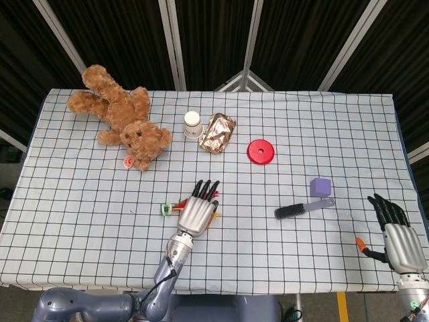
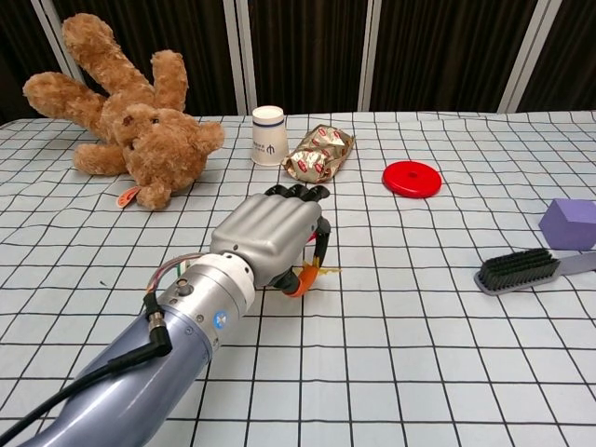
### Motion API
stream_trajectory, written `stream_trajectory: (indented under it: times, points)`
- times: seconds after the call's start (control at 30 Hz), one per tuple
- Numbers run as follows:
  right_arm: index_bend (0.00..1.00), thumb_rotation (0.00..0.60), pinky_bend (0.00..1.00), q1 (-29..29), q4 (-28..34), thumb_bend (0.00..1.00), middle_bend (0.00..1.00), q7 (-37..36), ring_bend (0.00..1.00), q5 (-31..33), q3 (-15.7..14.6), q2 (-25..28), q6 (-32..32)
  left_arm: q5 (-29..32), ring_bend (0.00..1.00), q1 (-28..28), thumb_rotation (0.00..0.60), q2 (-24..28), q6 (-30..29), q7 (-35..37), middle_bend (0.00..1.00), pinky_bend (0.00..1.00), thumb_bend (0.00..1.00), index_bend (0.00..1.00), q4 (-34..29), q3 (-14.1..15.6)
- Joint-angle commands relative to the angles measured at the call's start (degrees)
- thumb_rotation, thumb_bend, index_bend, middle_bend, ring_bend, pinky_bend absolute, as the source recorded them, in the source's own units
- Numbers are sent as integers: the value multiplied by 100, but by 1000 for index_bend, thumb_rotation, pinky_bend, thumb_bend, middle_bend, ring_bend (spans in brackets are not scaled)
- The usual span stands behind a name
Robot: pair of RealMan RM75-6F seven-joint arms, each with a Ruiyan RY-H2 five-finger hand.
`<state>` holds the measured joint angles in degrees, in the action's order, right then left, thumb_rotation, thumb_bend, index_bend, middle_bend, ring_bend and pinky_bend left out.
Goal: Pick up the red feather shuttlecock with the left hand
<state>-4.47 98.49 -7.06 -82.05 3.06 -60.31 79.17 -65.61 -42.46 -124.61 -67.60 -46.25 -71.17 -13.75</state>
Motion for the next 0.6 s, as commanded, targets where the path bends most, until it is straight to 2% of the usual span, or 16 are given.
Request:
stream_trajectory:
  times: [0.03, 0.3, 0.6]
  points:
    - [0, 600, 0, -1, -3, 342, 0, -1, 0, 7, 2, -3, -3, -9, 0, 1, 600, -3, -2, 1, 31, 0, 622, 544, 5, 5]
    - [0, 600, 0, 13, -13, 341, 0, -42, 0, 35, 9, 18, 6, -95, 0, 30, 600, 107, -100, 54, 32, 0, 623, 545, -193, -44]
    - [0, 600, 0, 33, -15, 342, 0, -51, 0, 61, 14, 41, 22, -442, 0, 310, 600, 808, -631, 243, 35, 0, 623, 545, -1469, -112]
